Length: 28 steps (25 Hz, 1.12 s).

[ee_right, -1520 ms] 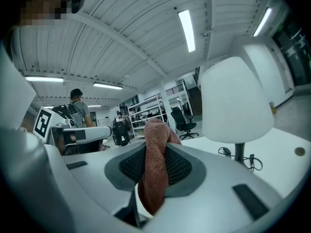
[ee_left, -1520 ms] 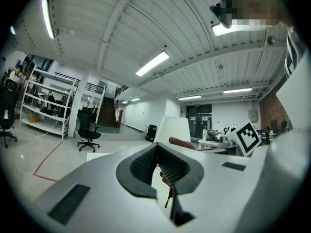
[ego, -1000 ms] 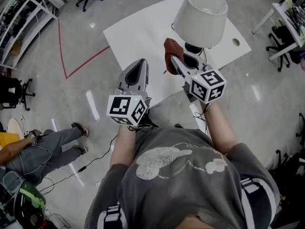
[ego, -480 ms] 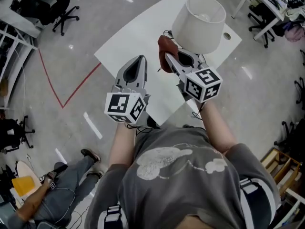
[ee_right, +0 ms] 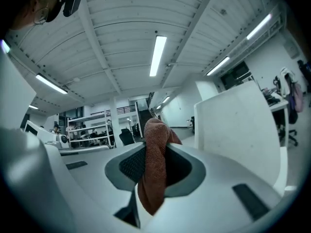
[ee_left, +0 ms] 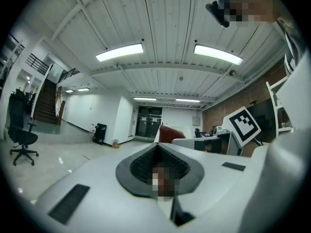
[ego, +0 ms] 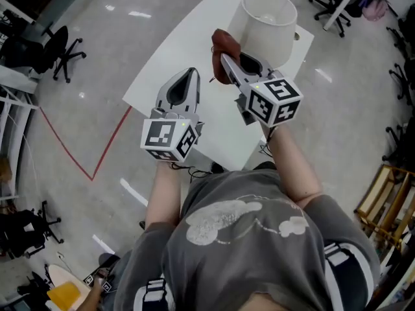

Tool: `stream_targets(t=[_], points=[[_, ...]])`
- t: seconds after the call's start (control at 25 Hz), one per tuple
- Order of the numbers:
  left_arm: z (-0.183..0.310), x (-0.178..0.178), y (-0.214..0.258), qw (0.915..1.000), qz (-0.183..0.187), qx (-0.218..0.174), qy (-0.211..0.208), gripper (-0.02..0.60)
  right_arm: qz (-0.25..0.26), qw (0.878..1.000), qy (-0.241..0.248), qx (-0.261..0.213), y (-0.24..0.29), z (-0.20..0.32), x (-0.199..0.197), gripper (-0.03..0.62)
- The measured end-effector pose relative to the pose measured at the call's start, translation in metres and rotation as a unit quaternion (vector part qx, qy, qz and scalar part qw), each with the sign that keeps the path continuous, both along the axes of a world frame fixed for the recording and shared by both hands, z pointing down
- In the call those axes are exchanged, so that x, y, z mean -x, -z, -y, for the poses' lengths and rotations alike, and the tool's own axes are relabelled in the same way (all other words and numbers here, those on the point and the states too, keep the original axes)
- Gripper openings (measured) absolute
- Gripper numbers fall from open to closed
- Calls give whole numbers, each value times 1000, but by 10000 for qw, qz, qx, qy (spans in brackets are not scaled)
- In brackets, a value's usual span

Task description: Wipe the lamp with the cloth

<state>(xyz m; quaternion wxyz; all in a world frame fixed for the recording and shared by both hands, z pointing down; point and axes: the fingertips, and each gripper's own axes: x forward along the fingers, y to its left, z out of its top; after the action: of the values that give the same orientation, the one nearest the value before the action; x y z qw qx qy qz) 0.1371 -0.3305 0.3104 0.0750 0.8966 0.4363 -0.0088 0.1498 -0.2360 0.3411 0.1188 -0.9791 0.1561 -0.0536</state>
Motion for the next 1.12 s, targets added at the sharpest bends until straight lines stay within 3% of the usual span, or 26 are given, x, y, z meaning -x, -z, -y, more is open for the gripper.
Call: stream_targets(t=[0.28, 0.68, 1.12], points=[[-11, -23, 4, 9985, -6, 82, -539, 8, -213, 9963, -772, -314, 30, -19, -23, 91], [-31, -41, 11, 9957, -72, 142, -911, 8, -256, 9853, -1483, -806, 45, -45, -43, 91], [-33, -26, -5, 9951, 138, 119, -970, 8, -143, 9803, -1679, -1027, 34, -53, -41, 91]])
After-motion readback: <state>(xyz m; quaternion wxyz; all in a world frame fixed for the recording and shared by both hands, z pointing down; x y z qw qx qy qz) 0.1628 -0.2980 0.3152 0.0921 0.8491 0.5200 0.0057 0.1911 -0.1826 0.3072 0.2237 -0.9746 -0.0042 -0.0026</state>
